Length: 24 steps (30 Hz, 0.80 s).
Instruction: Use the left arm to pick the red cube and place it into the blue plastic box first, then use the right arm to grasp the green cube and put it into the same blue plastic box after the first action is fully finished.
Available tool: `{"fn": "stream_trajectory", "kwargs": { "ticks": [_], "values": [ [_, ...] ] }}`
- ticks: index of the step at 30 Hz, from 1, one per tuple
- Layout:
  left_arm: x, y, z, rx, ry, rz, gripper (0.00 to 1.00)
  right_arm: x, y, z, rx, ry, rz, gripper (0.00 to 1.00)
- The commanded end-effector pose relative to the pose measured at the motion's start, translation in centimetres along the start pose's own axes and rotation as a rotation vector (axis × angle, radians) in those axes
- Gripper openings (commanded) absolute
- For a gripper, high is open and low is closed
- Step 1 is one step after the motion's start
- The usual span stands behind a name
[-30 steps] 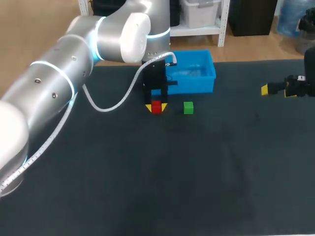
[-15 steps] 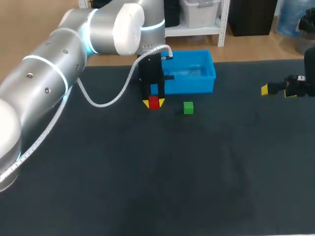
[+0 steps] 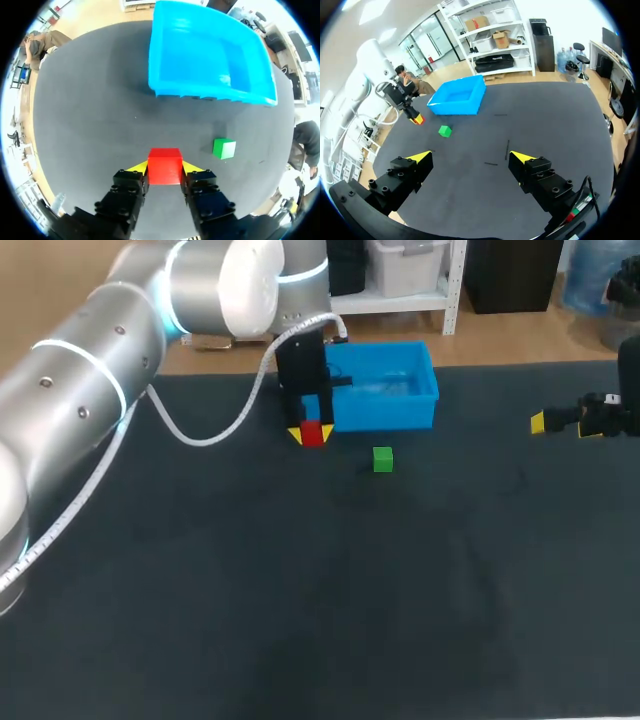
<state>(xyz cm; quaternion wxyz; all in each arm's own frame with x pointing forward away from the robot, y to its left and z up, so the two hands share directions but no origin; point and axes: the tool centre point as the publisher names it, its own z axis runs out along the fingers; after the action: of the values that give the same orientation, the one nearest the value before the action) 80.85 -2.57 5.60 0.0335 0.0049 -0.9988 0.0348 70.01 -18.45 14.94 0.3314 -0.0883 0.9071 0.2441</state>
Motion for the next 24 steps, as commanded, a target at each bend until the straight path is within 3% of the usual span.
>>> {"fn": "stream_trajectory", "kwargs": {
  "ticks": [1,24],
  "values": [
    [0.1,0.2,-0.7,0.007,-0.015,0.008,0.0,0.0,0.0,0.0,0.001,0.001,0.0,1.0],
    [-0.2,0.9,-4.3,0.07,-0.166,0.095,0.0,0.0,0.0,0.0,0.001,0.001,0.0,1.0]
  ]
}}
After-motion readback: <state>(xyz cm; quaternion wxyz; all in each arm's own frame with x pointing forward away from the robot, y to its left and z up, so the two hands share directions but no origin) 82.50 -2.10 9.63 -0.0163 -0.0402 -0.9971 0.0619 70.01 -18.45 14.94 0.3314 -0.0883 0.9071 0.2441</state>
